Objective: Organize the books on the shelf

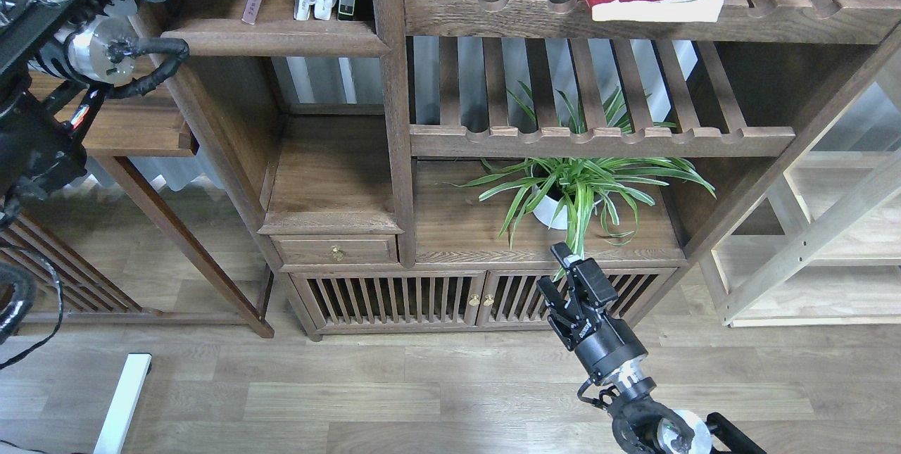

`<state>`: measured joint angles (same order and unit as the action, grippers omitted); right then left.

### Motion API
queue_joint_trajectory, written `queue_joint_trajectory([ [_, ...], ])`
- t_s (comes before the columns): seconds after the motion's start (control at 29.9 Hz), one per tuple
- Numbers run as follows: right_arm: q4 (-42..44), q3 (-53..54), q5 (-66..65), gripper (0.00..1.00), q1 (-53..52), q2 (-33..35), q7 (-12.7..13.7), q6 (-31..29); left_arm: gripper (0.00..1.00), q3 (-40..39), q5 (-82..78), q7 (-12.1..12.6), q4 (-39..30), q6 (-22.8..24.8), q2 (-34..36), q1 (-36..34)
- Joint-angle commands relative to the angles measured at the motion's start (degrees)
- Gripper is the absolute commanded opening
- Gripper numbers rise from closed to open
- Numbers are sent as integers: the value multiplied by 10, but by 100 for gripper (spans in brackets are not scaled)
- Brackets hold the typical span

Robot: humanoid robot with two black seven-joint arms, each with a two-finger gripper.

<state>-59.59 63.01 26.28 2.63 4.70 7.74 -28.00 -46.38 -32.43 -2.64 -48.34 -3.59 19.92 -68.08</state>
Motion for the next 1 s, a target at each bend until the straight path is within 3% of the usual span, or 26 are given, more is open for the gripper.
queue_joint_trajectory([
  [0.0, -1, 0, 0, 96, 0, 2, 0, 0, 37, 2, 0, 0, 0, 0, -1, 0],
  [0.43, -8, 1, 0, 95, 4, 12, 0, 0, 40, 2, 0, -10, 2, 0, -8, -11],
  [0.97, -16, 4, 0, 95, 9, 37, 0, 0, 41, -9, 25, -10, 43, 1, -46, -113],
])
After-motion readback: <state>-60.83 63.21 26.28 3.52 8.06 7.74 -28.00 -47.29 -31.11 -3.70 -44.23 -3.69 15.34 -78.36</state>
